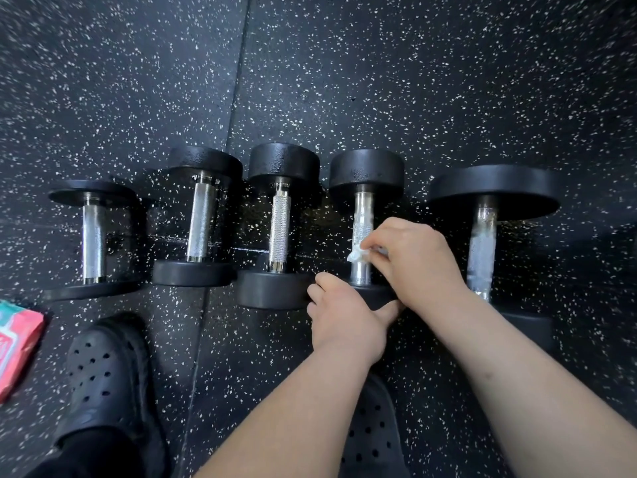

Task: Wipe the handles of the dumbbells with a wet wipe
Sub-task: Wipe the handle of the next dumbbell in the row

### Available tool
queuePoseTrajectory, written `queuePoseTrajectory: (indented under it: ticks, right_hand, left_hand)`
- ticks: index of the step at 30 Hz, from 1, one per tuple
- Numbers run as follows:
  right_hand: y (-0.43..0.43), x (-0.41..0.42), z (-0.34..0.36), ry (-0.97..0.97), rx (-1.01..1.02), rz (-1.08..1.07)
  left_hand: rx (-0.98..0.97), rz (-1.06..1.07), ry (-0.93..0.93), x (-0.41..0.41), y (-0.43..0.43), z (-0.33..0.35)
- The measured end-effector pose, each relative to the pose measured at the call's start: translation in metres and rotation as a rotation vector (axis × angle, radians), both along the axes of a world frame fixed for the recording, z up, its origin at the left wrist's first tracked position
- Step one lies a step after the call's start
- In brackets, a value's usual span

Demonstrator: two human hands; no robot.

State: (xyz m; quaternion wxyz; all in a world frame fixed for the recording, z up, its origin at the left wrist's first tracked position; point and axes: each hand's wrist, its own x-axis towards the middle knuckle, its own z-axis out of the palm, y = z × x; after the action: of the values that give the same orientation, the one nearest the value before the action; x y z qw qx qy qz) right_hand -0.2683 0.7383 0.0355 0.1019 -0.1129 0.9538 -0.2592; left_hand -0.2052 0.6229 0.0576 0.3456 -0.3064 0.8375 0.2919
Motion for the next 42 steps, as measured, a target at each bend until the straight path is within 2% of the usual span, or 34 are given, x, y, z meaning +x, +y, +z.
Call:
queuePoseTrajectory:
  ticks: [4,8,10,15,19,24,31,38,42]
  right_hand:
    - [-0.002,-0.002,0.007,-0.031,0.023,0.045]
    - [-0.028,-0.007,0.008,-0.058,0.257,0.155]
    - [-0.032,-0.010,0.010,-0.086,0.304,0.172]
    - [-0.007,-0.006,0.017,-0.093,0.190,0.067]
    - [-0.013,-0.004,0.017,-0.078,0.156,0.091]
    - [-0.039,-0.011,0.008,-0.072,0.391,0.141]
    - [-0.012,-0.008,0.023,-0.219,0.207,-0.021]
    - [-0.031,-0.006,0.014,-0.167,0.211,0.028]
    - [-0.013,-0.001,0.015,-0.247,0.125,-0.135]
  left_hand:
    - [0.005,-0.004,-0.004,0.000,0.001,0.000]
    - [-0.017,-0.003,-0.011,0.000,0.000,-0.001]
    - [-0.016,-0.004,-0.011,0.000,-0.001,-0.001]
    - [-0.002,0.009,-0.006,0.000,0.001,0.000]
    - [0.001,0.013,-0.005,0.000,0.001,-0.001]
    - [-0.014,-0.005,-0.014,-0.001,0.000,-0.001]
    - [-0.002,0.003,-0.012,-0.001,0.002,0.001]
    - [-0.024,-0.015,-0.015,-0.001,-0.001,-0.002]
    - [-0.012,0.000,0.000,0.000,0.001,-0.003]
